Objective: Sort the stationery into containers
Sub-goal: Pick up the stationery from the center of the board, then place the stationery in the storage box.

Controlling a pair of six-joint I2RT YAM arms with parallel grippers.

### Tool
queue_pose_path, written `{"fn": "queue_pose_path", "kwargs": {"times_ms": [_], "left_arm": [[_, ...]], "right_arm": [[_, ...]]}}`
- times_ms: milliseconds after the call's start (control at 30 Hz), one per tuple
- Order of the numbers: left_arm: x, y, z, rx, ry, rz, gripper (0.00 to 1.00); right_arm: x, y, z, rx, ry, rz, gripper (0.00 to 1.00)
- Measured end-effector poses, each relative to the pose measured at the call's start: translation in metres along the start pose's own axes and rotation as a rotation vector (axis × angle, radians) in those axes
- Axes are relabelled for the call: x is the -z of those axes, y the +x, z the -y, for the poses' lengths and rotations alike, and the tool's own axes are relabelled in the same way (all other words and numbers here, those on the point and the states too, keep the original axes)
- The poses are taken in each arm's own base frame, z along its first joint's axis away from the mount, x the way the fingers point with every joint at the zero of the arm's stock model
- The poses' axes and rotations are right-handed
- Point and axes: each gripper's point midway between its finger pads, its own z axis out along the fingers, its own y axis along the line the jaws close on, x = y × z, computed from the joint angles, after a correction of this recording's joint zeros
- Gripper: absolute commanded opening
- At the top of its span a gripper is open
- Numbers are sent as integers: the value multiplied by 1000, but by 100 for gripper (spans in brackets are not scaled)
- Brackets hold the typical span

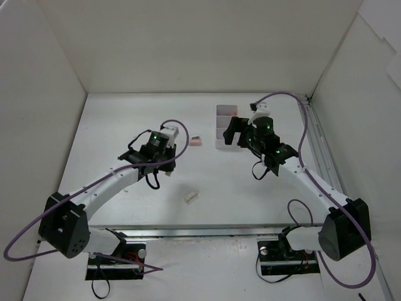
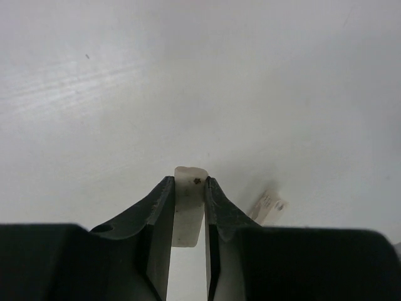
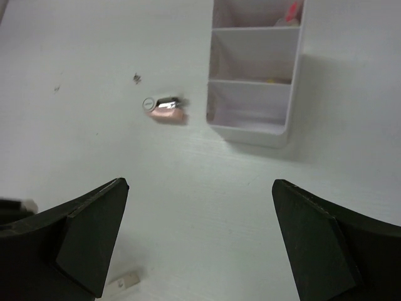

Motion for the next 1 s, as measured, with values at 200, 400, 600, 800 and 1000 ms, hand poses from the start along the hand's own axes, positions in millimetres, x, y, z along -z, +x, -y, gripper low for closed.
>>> {"fn": "queue_pose_path", "kwargs": {"times_ms": [200, 400, 600, 800, 1000], "left_arm": [[59, -89, -8, 246, -36, 307, 0], [77, -102, -8, 474, 21, 432, 0], [72, -94, 1, 605, 85, 438, 0], [84, -103, 7, 662, 143, 492, 0], [95, -105, 12, 678, 180, 523, 0]], "right_arm": [[11, 46, -34, -3, -236, -67, 98], [16, 66, -124, 58, -540, -79, 98], [0, 72, -181, 112, -673, -67, 98], [-7, 84, -210, 184, -750, -71, 90], [-4, 99, -223, 243, -779, -77, 50]]}}
